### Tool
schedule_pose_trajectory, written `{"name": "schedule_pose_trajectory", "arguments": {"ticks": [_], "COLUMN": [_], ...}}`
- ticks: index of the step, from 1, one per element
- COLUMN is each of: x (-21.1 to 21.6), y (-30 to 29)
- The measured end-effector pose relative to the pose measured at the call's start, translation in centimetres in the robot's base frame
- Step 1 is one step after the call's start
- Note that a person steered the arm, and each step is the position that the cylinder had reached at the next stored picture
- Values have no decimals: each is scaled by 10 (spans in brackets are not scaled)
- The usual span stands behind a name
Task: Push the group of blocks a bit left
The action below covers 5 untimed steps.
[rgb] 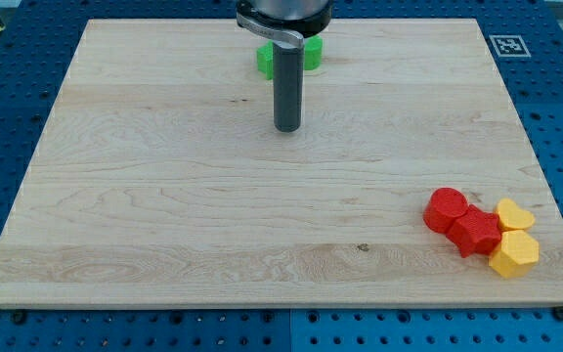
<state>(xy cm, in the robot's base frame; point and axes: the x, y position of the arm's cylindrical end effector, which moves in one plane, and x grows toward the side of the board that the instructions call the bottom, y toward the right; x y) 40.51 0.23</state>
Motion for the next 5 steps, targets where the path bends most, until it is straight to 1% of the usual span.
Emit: {"name": "schedule_pose_trajectory", "arguments": {"ticks": [1, 2, 3, 4, 5], "x": [-6, -32, -37, -62, -100], "y": [27, 73, 80, 80, 80]}}
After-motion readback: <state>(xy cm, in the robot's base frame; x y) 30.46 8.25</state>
